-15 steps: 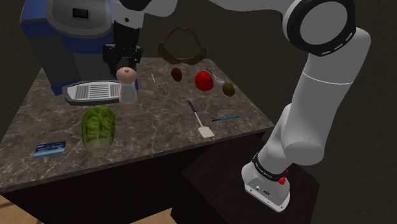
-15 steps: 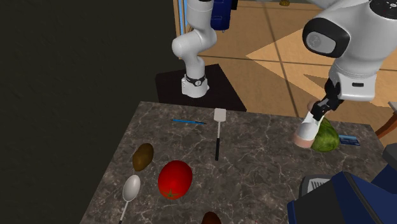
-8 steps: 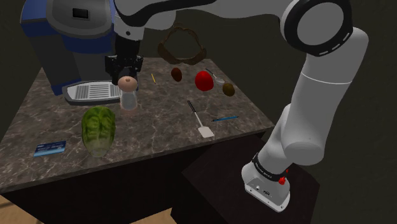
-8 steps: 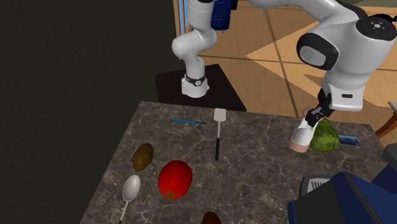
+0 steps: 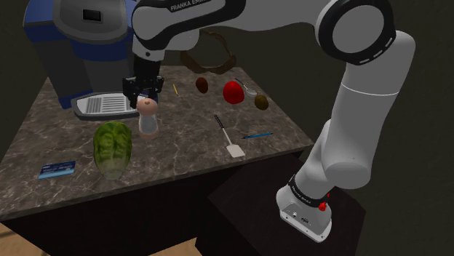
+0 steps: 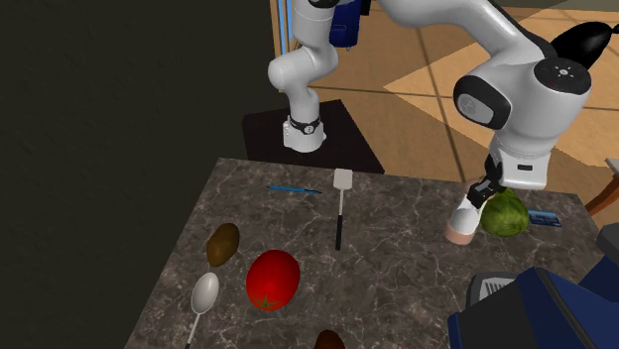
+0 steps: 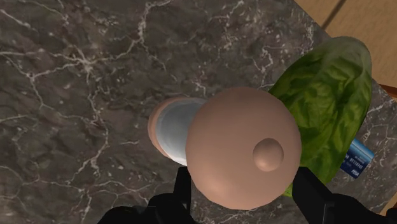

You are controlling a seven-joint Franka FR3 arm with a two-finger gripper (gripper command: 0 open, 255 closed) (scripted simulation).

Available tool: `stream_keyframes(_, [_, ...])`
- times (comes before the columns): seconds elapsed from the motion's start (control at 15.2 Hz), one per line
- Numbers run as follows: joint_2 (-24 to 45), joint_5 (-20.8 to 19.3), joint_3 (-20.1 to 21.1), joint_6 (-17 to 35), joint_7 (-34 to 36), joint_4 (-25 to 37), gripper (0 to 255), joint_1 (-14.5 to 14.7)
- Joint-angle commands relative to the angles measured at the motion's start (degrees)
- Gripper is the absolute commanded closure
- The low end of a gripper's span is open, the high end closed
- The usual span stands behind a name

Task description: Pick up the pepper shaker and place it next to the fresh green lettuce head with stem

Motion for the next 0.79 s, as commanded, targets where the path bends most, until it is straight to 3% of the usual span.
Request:
stream_keyframes(0.0, [-0.02, 0.07, 0.02, 0.52, -0.11, -0.49, 255, 0.01])
stream_keyframes(0.4, [-0.01, 0.07, 0.02, 0.52, -0.11, -0.48, 255, 0.01])
stream_keyframes(0.46, [-0.02, 0.07, 0.02, 0.52, -0.11, -0.49, 0, 0.01])
stream_keyframes(0.73, [-0.02, 0.07, 0.02, 0.52, -0.1, -0.49, 0, 0.01])
